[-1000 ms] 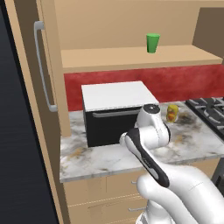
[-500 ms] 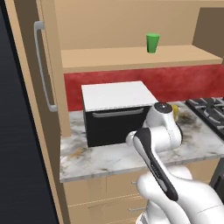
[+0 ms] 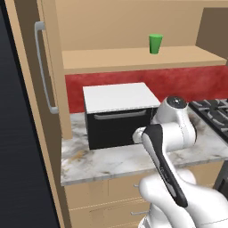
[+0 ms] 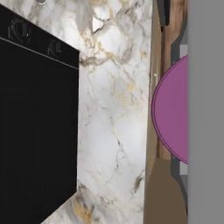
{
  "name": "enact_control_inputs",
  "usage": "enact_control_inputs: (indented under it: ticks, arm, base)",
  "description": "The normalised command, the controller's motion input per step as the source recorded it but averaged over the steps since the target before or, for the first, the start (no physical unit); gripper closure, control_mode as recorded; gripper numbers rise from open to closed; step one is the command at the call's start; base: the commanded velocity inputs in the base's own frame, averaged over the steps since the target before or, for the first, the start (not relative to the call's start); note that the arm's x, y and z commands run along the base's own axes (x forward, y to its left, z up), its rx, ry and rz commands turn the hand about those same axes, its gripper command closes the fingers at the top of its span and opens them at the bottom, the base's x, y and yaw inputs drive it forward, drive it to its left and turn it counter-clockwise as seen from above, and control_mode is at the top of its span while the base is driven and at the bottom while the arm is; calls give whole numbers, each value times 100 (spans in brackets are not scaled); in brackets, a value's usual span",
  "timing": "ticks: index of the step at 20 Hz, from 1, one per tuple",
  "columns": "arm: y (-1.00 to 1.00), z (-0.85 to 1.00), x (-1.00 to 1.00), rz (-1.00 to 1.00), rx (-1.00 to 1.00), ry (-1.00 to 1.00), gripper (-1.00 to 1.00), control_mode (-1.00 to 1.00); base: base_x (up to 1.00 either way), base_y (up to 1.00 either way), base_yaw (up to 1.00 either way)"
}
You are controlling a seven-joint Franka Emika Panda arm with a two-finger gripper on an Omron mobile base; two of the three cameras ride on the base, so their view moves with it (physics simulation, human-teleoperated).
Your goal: Pick the jam and cereal from the counter and place them in the cabinets closest to them.
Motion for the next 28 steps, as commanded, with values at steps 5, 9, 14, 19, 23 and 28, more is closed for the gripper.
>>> enact_control_inputs:
  ticks: [5, 9, 14, 19, 23, 28]
  arm:
    - [0, 54, -17, 0, 0, -1, 100, -100]
    - [0, 52, -15, 0, 0, 0, 100, -100]
    - [0, 52, -10, 0, 0, 0, 100, -100]
    - [0, 52, -6, 0, 0, -1, 100, -100]
    - [0, 50, 0, 0, 0, -2, 100, -100]
    - [0, 47, 0, 0, 0, -4, 100, -100]
  base:
    - [0, 0, 0]
    - [0, 0, 0]
    - [0, 0, 0]
    - [0, 0, 0]
    - [0, 0, 0]
    - [0, 0, 0]
